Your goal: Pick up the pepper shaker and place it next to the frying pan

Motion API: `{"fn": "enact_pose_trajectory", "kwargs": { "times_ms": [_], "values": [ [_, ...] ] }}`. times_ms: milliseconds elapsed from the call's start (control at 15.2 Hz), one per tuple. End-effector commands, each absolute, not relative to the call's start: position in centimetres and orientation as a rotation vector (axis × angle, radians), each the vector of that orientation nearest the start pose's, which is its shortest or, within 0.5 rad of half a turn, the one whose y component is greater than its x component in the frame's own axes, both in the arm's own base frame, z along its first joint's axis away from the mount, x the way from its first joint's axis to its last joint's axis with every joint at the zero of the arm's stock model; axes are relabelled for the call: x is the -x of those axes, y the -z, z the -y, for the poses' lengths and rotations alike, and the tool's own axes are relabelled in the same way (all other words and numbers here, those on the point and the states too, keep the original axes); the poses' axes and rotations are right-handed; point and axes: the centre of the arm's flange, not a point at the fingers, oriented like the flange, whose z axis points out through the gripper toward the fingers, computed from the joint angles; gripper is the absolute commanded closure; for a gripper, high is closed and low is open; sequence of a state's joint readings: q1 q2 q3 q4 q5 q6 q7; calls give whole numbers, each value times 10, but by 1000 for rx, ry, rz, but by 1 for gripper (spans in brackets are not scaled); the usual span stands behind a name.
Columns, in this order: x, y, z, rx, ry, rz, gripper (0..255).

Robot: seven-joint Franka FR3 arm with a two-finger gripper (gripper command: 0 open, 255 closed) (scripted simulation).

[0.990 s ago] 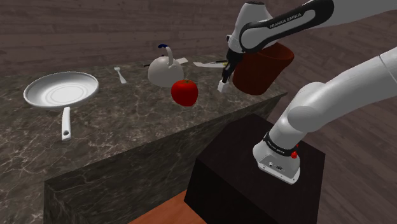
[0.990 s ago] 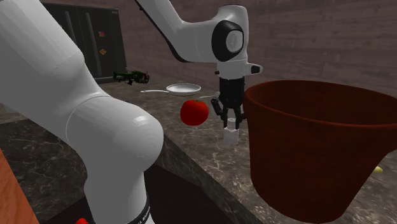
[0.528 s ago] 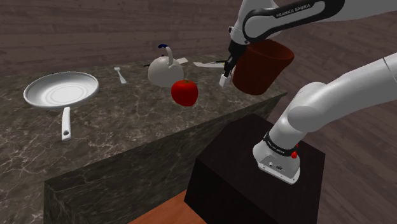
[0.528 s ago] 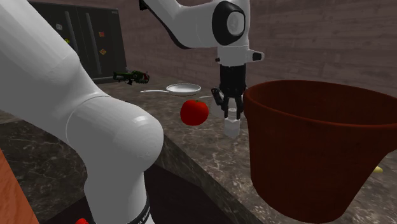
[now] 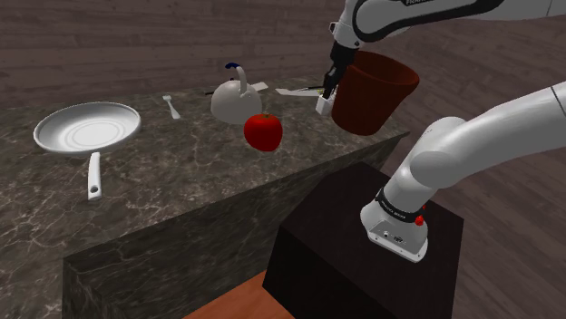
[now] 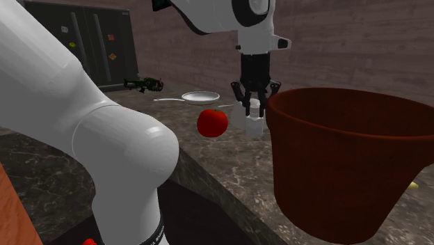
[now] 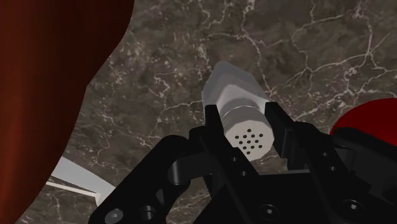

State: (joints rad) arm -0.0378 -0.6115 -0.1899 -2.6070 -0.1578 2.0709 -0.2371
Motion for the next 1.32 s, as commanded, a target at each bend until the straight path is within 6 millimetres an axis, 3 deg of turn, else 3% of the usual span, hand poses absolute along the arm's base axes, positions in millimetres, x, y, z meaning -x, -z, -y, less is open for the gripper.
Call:
{"fn": "enact_pose_trajectory", "kwargs": {
  "times_ms": [0,858,1254],
  "values": [
    [-357,-462,92,3182,98,176,255],
    [-357,-527,92,3182,98,176,255],
    [-387,-527,19,3182,98,176,255]
  ]
}}
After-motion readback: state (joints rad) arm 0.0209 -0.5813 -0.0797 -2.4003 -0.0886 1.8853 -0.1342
